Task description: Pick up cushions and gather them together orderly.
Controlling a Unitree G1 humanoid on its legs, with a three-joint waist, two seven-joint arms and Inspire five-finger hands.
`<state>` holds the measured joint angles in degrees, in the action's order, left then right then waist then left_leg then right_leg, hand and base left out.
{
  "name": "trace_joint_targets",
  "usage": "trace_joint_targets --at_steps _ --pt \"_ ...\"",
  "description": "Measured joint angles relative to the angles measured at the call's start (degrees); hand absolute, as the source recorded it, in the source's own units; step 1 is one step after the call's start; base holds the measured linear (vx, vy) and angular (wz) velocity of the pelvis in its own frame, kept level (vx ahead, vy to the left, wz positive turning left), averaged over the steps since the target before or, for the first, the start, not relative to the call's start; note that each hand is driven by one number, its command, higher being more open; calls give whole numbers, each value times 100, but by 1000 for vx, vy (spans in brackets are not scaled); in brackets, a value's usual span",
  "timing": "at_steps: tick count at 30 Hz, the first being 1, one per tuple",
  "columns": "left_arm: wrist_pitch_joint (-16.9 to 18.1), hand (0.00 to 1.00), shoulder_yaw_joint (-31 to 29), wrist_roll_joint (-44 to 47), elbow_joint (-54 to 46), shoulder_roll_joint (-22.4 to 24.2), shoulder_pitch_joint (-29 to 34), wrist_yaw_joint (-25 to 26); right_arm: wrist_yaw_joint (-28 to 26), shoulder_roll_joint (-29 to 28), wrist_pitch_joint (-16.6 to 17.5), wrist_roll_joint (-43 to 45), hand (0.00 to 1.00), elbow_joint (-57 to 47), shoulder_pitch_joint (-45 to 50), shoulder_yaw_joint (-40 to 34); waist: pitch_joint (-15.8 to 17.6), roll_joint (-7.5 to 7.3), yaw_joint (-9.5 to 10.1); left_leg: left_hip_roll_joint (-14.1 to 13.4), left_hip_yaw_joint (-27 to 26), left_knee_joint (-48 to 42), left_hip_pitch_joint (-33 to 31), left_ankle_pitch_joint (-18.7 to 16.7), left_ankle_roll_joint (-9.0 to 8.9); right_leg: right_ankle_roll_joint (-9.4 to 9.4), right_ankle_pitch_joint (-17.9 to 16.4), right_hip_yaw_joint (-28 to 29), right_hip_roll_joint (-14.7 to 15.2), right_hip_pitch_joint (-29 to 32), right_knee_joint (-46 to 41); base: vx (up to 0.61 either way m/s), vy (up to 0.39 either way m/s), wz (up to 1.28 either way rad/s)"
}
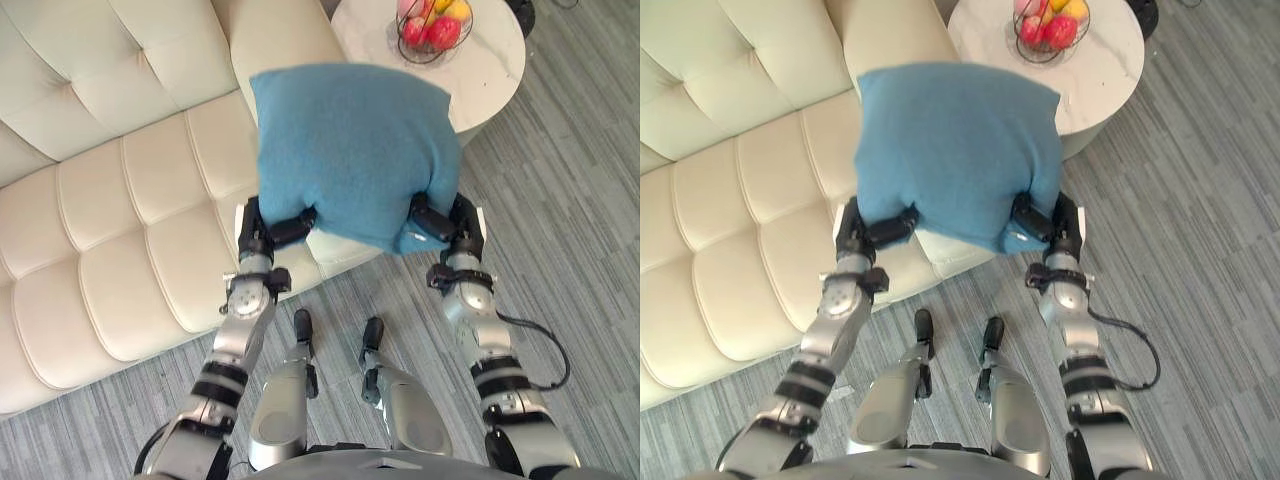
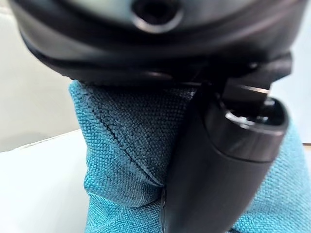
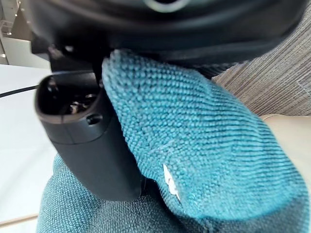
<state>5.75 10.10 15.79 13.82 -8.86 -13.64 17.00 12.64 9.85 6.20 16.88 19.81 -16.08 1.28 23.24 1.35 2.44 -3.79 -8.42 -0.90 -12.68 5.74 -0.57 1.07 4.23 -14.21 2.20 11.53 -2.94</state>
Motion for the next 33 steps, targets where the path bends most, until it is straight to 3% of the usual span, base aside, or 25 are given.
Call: trace_joint_targets --at_steps 4,8,10,12,16,21,22,23,24,25,26,27,28,29,30,31,33 --pt "-5 0 28 0 -519 51 857 -152 -197 -123 -54 -270 0 -695 893 4 -117 5 5 29 10 79 444 -74 -49 -56 -321 -21 99 -247 -382 50 1 4" --pt "-5 0 72 0 -854 291 1531 -260 -335 -230 -64 -414 0 -1235 1734 -2 -577 5 -23 130 200 152 658 -106 -46 -148 -693 -106 224 -285 -915 86 -1 28" --pt "-4 0 75 2 -962 368 1819 -288 -363 -367 -64 -571 0 -1453 2065 -3 -739 -21 -36 171 372 173 884 -112 -42 -248 -839 369 238 -487 -1083 45 24 39" --pt "2 0 72 5 -1059 373 1967 -310 -368 -435 -64 -618 0 -1607 2205 -2 -830 -50 -27 191 454 174 940 -132 -44 -243 -938 381 256 -623 -1021 -17 -15 32" --pt "4 0 81 64 -1474 434 2458 -355 -378 -507 -59 -807 0 -2090 2586 28 -1121 46 7 197 773 162 891 -116 -66 -241 -935 211 199 -870 -794 -29 -23 40" --pt "43 0 264 304 -1511 572 2507 -363 -312 -500 -57 -891 0 -2531 2802 -13 -1351 189 11 266 1471 218 605 42 -174 -148 -1134 -384 220 -860 -1021 -46 -48 78" --pt "42 0 290 350 -1511 602 2510 -355 -292 -497 -58 -909 0 -2543 2798 -37 -1401 222 14 210 1379 261 569 -34 -69 -146 -1145 -549 236 -866 -1028 -98 -73 96" --pt "43 0 335 381 -1513 621 2491 -347 -234 -506 -55 -919 0 -2572 2796 -64 -1457 227 -6 164 977 219 463 -271 209 -132 -1132 -761 298 -871 -978 -68 -42 81" --pt "43 0 371 382 -1513 635 2472 -339 -192 -513 -51 -960 0 -2579 2788 -90 -1478 195 -6 142 725 112 416 -391 264 -112 -1113 -861 414 -862 -935 -38 1 97" --pt "51 0 500 384 -1515 643 2381 -324 -86 -512 -51 -1018 0 -2570 2715 -191 -1490 201 -9 -44 74 -554 125 -682 251 -95 -1095 -1087 554 -860 -922 -18 37 78" --pt "51 0 555 386 -1515 647 2349 -324 -45 -509 -53 -1019 0 -2561 2668 -233 -1508 226 -18 -171 -213 -999 14 -744 296 -95 -1095 -1187 604 -871 -951 12 74 77" --pt "59 0 659 394 -1514 660 2342 -307 28 -421 -52 -1023 0 -2560 2621 -261 -1625 392 -25 -496 -664 -1473 -21 -466 449 -104 -1102 -1305 567 -893 -1021 38 110 67" --pt "62 0 711 395 -1513 660 2301 -304 71 -367 -51 -1030 0 -2524 2553 -299 -1690 467 -109 -412 -705 -1257 -7 -424 289 -154 -1129 -1384 549 -913 -1040 31 87 50" --pt "63 0 712 395 -1513 660 2300 -304 71 -367 -51 -1030 0 -2523 2550 -300 -1692 469 -114 -410 -705 -1250 -3 -421 285 -154 -1129 -1386 549 -914 -1039 -4 131 61" --pt "122 0 783 394 -1506 635 2237 -304 86 -374 -50 -1034 0 -2486 2475 -403 -1741 488 -186 -315 -682 -642 188 -337 154 -222 -1088 -1522 635 -928 -981 -22 190 53" --pt "132 0 836 392 -1469 590 2143 -304 91 -411 -43 -1036 0 -2406 2414 -473 -1750 407 -225 -234 -777 -460 258 -349 145 -285 -1039 -1644 763 -945 -918 -24 198 85" --pt "138 0 982 389 -1426 547 2087 -306 120 -432 -39 -1033 0 -2253 2407 -605 -1783 404 -288 -210 -854 -470 294 -227 107 -386 -986 -1833 852 -1120 -888 -3 127 66"
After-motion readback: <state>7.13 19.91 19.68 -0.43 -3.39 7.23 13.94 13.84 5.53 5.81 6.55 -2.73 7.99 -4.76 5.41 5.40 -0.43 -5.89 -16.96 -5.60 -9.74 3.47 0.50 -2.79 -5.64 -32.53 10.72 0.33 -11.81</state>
